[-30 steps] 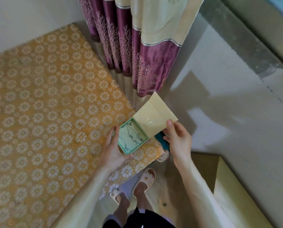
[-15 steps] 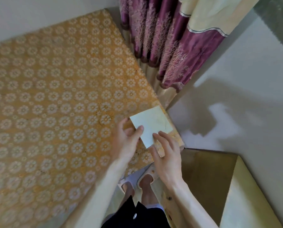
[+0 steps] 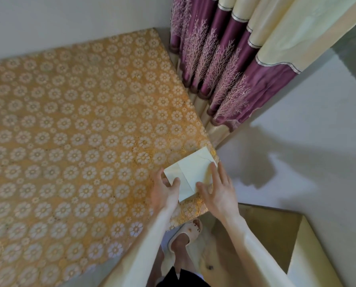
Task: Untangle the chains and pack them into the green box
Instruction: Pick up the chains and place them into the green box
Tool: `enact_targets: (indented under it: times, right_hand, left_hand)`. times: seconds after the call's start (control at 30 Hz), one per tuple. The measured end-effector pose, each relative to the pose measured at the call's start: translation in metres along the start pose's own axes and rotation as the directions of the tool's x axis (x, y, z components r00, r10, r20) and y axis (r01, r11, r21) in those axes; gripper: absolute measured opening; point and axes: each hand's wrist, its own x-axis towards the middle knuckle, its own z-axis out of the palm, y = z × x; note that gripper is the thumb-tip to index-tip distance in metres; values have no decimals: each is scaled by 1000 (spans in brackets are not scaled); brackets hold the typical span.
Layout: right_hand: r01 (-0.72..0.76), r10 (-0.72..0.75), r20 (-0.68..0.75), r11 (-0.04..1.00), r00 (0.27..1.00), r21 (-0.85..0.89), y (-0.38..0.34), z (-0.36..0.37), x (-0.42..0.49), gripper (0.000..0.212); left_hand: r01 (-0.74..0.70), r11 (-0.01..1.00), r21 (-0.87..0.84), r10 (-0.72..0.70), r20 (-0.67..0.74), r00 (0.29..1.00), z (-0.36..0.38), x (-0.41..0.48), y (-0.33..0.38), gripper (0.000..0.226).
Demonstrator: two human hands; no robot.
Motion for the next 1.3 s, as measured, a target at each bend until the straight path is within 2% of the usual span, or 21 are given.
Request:
enact_targets:
  times: [0.03,0.13,0.23,0.4,0.63,0.8,0.83,0.87,0.93,0.97,1.0,1.07,1.13,1.3]
  right_hand:
    - [7,-7,11,1000,1000,-8,0,1,1,75]
    - [17,-17,-9,1000,1000,5,0,2,0,68]
    - [33,-33,-22,999,999,3,1,2,0,65]
    - [10,-9,-50,1000,999,16,1,6,-3,67]
    - [7,4,-116,996,993,90,4,14,-5,70]
    - [-9,26,-125,991,992,135,7,16,-9,68]
    - [0,17,-126,991,992,137,9,17,-9,68]
    - [14,4,-128,991,992,136,11,16,-9,68]
    - [49,-32,-125,990,992,132,15,17,-8,68]
    - [65,-50,-121,990,991,127,18,17,-8,67]
    - [76,-63,-115,990,991,116,20,16,-7,66]
    - [98,-88,-107,991,990,93,25,15,-5,64]
    - [120,-113,-83,990,990,77,32,16,-3,62]
    - [182,-182,7,983,983,33,49,13,3,62]
  left_hand:
    - [-15,999,28,14,16,1000,2,1,2,64]
    - [-52,991,125,46,54,997,8,4,8,51]
    - [-86,961,264,72,59,996,15,5,13,55]
    - [-113,970,213,96,90,991,32,5,18,50]
    - [-146,973,179,129,103,986,39,11,13,62]
    - [-241,944,225,207,164,965,40,20,15,71]
    - [-289,901,324,245,171,954,40,20,18,77]
    - [-375,807,456,323,191,927,39,20,20,84]
    - [-580,494,648,492,341,801,33,18,24,93]
    - [-647,352,676,493,454,742,31,18,26,91]
    - [-684,256,683,458,537,708,29,20,27,85]
    - [-696,170,698,370,609,702,28,26,25,76]
    - [-680,132,721,342,611,714,31,28,24,74]
    - [-638,130,759,340,570,748,38,23,23,71]
